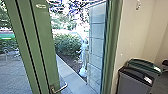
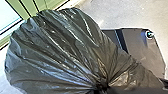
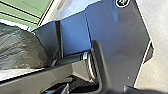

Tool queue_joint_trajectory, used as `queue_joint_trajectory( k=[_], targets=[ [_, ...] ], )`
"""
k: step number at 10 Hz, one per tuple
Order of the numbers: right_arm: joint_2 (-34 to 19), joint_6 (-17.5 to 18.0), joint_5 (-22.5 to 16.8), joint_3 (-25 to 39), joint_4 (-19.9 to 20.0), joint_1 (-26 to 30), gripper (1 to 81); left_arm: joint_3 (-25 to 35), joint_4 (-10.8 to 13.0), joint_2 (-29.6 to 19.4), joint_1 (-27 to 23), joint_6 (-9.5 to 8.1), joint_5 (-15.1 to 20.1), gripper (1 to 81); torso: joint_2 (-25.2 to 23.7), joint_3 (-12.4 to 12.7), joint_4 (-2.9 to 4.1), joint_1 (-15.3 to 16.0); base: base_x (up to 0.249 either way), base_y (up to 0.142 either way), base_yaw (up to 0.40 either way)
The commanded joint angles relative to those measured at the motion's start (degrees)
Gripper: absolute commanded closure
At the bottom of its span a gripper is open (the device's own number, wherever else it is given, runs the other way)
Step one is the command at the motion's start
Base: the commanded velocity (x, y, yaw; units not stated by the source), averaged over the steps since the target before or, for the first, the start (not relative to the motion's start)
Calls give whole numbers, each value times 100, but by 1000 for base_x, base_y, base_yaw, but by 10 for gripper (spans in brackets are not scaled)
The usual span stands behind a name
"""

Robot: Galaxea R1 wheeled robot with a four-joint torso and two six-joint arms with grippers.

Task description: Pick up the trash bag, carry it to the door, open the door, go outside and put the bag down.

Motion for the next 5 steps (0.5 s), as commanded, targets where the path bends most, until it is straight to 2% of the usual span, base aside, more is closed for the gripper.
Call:
queue_joint_trajectory(
  k=[1, 3, 5],
  targets=[
    [-177, -53, -279, 451, -16, 184, 10, 259, 45, -157, -280, 68, 273, 811, 0, 0, 0, 0, 0, 0, 248],
    [-442, -62, -279, 935, -25, 183, 10, 665, 45, -394, -271, 69, 265, 811, 0, 0, 0, 0, 0, 0, 263],
    [-591, -62, -279, 1182, -16, 183, 10, 745, 79, -473, -201, 69, 106, 811, 0, 0, 0, -2, 0, 0, 305]
  ],
)
